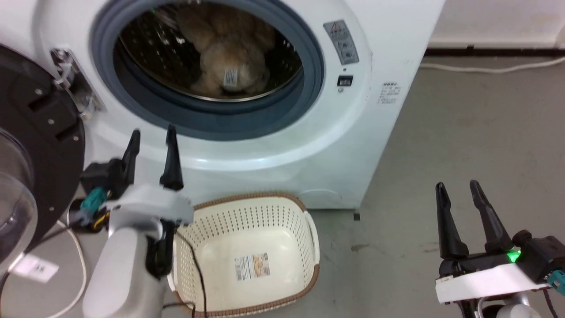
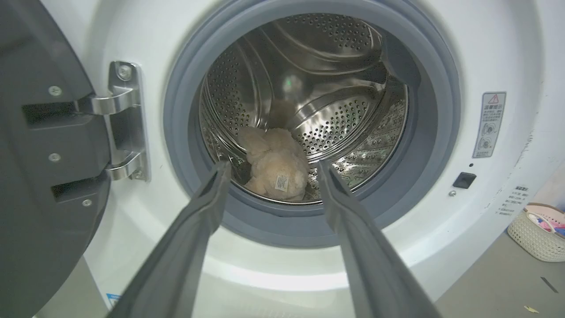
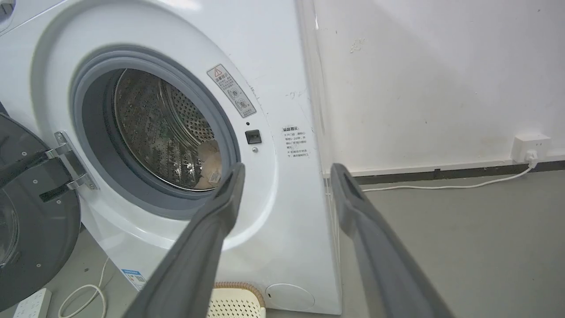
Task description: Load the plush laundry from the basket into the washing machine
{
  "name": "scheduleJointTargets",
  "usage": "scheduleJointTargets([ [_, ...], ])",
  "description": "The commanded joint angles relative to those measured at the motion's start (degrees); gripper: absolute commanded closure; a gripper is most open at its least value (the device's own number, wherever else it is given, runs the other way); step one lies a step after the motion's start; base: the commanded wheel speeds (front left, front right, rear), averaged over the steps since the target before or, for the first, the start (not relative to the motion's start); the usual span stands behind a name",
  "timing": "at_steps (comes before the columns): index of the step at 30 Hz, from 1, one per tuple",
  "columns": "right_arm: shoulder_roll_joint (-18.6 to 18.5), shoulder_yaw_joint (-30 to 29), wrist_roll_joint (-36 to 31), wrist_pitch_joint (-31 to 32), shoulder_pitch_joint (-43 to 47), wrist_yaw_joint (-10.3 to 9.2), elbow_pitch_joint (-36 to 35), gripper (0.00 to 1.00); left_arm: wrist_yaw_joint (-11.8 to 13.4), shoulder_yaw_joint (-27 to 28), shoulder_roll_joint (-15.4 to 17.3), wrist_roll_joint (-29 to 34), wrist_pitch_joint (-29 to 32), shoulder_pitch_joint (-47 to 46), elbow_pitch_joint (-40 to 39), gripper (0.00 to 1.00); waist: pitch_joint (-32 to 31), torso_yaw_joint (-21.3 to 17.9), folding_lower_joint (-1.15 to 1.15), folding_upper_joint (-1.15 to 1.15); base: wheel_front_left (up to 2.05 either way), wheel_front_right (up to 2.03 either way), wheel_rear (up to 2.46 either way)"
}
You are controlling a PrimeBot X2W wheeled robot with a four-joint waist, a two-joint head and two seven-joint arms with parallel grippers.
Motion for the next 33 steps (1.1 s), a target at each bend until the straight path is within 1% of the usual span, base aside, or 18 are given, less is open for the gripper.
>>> scheduleJointTargets([
  [1, -0.01, -0.14, -0.36, -0.25, 0.81, -0.04, 0.22, 0.00, -0.37, 0.48, 0.47, 0.04, -0.31, 1.97, -1.24, 0.00, -1.60, 0.00, 0.01, 0.00, 0.00, 0.00, 0.00],
  [9, -0.01, -0.58, -0.84, -0.25, 3.06, -0.04, 0.95, 0.00, 0.32, 1.21, 0.98, 0.52, -0.31, 10.29, -6.60, 0.00, -5.30, 0.38, 0.01, 0.00, 0.00, 0.00, 0.00],
  [18, -0.01, -1.70, -2.59, -0.25, 5.85, -0.04, 1.78, 0.00, 3.10, 1.21, 0.86, 0.99, 0.78, 18.99, -12.08, 0.00, -8.14, 0.16, 0.01, 0.00, 0.00, 0.00, 0.00],
  [20, -0.01, -2.14, -3.40, -0.25, 6.87, -0.04, 2.00, 0.00, 3.98, 1.04, 0.68, 0.80, 2.19, 22.76, -14.47, 0.00, -8.50, 0.21, 0.01, 0.00, 0.00, 0.00, 0.00],
  [24, -0.01, -2.36, -4.01, -0.25, 7.59, -0.04, 2.23, 0.00, 4.76, 1.37, 0.53, 0.08, 3.59, 25.39, -16.71, 0.00, -8.55, 0.42, 0.01, 0.00, 0.00, 0.00, 0.00],
  [33, -0.01, -1.81, -5.69, 0.96, 8.51, -0.04, 3.86, 0.00, 4.83, 0.11, 1.54, 0.12, 7.56, 28.72, -20.07, 0.00, -8.84, 0.52, 0.01, 0.00, 0.00, 0.00, 0.00],
])
